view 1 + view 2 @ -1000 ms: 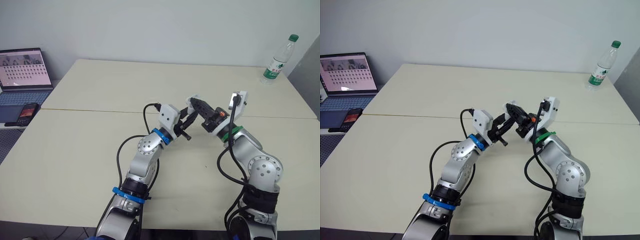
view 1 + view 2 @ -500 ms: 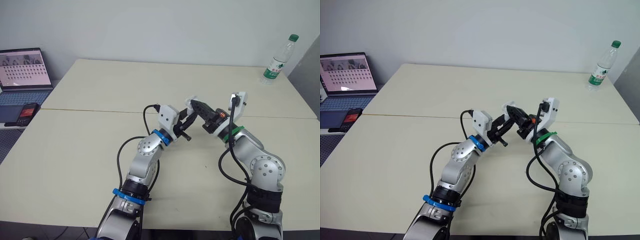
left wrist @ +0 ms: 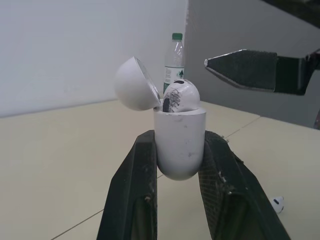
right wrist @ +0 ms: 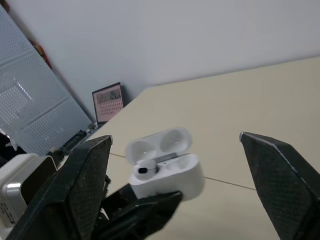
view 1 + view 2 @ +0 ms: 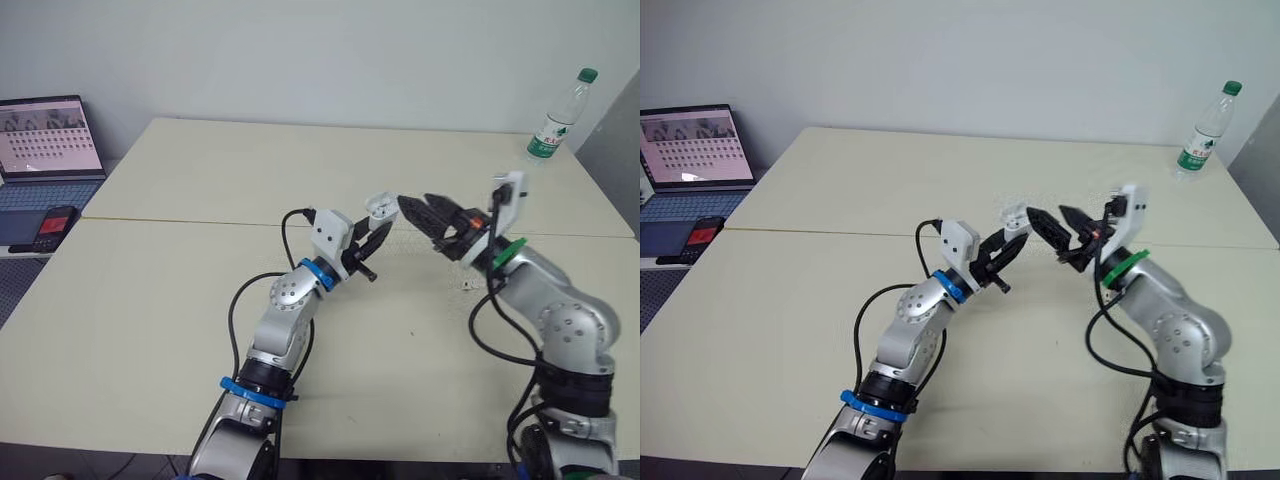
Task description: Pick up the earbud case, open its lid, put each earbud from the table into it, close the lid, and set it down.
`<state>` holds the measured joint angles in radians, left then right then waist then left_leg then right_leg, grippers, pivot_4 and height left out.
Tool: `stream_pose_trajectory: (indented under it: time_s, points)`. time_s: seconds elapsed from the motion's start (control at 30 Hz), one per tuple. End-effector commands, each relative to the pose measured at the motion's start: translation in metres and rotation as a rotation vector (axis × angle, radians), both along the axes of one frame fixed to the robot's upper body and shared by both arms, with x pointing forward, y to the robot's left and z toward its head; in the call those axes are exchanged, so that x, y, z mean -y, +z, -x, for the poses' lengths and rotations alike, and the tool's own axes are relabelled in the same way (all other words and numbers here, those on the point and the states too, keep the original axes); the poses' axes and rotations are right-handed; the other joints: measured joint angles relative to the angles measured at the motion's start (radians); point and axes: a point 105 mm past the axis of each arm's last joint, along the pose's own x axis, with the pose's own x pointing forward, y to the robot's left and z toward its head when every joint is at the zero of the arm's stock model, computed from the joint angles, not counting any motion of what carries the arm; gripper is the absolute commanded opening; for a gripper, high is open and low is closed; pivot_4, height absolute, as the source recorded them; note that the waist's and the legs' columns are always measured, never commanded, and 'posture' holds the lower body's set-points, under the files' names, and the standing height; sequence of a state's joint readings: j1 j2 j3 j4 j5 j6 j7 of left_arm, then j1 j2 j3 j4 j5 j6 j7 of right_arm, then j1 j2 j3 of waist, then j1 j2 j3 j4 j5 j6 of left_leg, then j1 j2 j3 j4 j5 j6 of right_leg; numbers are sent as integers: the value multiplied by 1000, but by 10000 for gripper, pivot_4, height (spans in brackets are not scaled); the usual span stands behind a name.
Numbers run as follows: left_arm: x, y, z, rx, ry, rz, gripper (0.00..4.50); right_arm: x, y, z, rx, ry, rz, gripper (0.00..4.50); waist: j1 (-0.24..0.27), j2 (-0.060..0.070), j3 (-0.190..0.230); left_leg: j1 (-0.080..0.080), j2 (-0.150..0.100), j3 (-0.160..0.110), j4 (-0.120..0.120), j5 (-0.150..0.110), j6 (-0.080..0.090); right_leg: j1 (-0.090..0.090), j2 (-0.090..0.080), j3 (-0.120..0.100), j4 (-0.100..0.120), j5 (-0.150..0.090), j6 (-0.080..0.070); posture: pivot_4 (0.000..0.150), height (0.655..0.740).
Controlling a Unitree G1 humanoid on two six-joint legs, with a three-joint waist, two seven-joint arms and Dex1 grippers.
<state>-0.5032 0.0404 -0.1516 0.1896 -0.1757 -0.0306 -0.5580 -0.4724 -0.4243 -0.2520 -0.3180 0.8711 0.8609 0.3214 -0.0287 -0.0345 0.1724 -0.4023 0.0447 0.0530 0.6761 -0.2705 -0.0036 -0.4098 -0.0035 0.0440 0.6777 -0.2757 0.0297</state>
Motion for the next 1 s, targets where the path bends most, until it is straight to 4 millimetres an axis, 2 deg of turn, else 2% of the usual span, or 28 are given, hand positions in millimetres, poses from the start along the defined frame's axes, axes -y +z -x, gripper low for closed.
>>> stream_pose_trajectory:
  time_s: [0.03, 0.17, 0.3, 0.53, 0.73, 0.83, 1.0]
  points:
    - [-9, 17, -2, 118, -1, -71, 7427, 30, -9, -3, -41, -26, 206, 42886, 1, 0, 0, 0, 0, 0, 0, 0, 0, 0, 0, 0, 0, 0, 0, 1500, 7362]
    - [-28, 18, -8, 110, 2, -113, 7427, 66, -49, 1, -188, -34, 520, 42886, 1, 0, 0, 0, 0, 1, 0, 0, 0, 0, 0, 0, -2, 0, 0, 1500, 7362]
    - [-42, 12, 1, 9, -96, -120, 7427, 81, -82, 10, -300, 47, 715, 42886, -3, 0, 0, 0, 0, 2, -1, 0, 0, 0, 0, 1, -3, 0, 0, 1500, 7362]
    - [-55, 8, 21, -43, -164, -172, 7427, 98, -101, 0, -324, 90, 803, 42886, -2, 0, 1, 1, 1, 2, 0, 0, 0, 0, 0, 1, -2, 0, 0, 1500, 7362]
    - [-58, 3, 26, -74, -146, -167, 7427, 90, -110, -12, -291, 115, 748, 42886, -1, 0, 1, 1, 1, 2, 0, 0, 0, 0, -1, 1, -1, 0, 0, 1500, 7362]
    - [-59, 4, 26, -76, -130, -160, 7427, 89, -115, -11, -300, 130, 751, 36908, 0, 0, 1, 1, 1, 2, 0, 0, 0, 0, -1, 1, -1, 0, 0, 1500, 7362]
    - [-62, 1, 27, -83, -117, -167, 7427, 89, -119, -4, -314, 161, 771, 19461, 0, 0, 1, 1, 1, 2, 0, 0, 0, 0, -1, 1, -1, 0, 0, 1500, 7362]
